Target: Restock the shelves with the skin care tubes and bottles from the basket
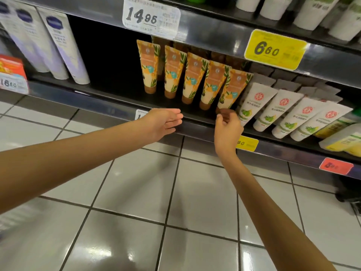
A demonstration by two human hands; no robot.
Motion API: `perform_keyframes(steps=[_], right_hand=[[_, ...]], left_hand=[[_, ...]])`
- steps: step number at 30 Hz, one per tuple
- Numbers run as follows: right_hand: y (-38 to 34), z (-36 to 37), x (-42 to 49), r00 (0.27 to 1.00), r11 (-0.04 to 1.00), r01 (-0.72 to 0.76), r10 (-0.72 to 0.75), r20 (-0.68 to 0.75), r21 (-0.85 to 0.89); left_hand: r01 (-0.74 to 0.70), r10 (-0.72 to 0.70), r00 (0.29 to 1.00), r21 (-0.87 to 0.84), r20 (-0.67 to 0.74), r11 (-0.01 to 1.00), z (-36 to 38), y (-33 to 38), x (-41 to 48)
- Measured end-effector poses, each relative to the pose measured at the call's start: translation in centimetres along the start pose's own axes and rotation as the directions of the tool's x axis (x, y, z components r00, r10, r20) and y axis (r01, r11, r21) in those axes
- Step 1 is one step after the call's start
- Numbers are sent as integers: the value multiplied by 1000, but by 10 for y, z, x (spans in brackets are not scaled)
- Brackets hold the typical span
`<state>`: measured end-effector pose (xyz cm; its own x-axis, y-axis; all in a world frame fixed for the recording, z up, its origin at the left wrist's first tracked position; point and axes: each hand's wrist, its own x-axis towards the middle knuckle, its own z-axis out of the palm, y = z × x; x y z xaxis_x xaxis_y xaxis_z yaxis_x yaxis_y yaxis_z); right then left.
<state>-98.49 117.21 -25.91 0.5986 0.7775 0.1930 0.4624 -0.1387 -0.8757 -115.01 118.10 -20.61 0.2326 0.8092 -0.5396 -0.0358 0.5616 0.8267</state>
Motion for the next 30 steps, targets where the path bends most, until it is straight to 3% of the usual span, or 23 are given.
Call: perform_keyframes(steps=[10,18,30], right_hand=[[4,-4,8,997,999,52,-52,53,4],[-3,7,11,948,995,100,-100,303,15],[-14,2,2,942,1000,10,-8,334,-4]], left_hand=[[-18,17,999,28,32,999,-10,-6,6],[-70,65,997,120,43,990,-12,-10,12],[-110,104,993,151,52,982,-22,-16,6]])
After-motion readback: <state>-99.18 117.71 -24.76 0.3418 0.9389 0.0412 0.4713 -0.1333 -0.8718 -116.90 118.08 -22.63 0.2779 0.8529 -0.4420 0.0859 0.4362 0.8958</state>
